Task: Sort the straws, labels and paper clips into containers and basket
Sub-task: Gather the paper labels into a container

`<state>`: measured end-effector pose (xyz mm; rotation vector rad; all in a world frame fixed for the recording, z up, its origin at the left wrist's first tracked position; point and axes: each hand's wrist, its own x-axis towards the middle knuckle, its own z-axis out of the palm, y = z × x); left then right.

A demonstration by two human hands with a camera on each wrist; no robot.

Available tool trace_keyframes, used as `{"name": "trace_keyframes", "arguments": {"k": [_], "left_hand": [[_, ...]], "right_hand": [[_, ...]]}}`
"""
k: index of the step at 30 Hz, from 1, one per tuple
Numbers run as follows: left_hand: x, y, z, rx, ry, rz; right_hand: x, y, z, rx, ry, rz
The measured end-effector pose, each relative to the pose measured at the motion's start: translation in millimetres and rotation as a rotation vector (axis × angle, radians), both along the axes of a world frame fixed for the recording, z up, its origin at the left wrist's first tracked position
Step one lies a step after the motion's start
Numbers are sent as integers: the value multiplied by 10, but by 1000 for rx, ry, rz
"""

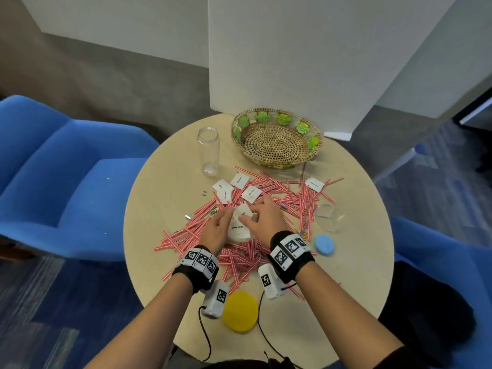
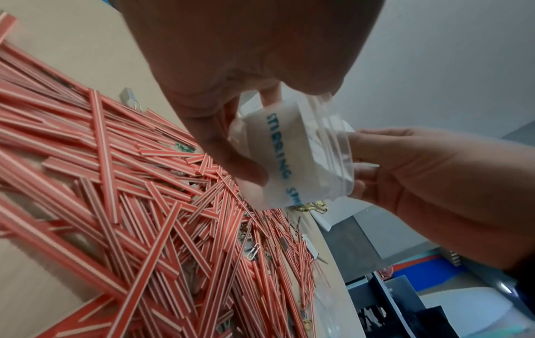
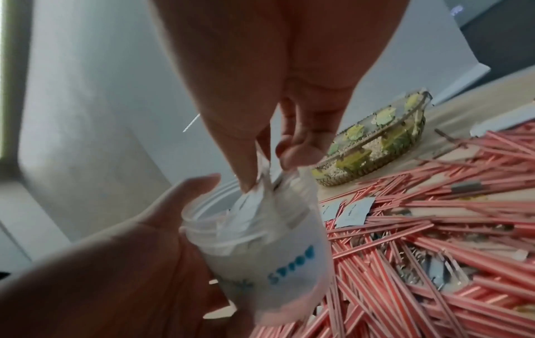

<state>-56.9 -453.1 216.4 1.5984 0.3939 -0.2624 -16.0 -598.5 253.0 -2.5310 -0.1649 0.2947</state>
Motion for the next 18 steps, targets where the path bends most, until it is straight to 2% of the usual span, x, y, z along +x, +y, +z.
{"name": "trace_keyframes", "arguments": {"k": [4,7,12,15,18], "left_hand": [[106,68,18,-18,-12,38],[214,131,11,-37,-21,89],[366,235,-125,-12,-40,140],[469,355,-242,6,-57,187],[606,522,-306,61,-55,256]], "right_hand": [[91,23,22,255,-63,-56],[191,76,25,181,-145,-3],[473,196,-81,-68,29,72],[672,276,-161,38,180,188],[950,275,-232,325,313,163]]}}
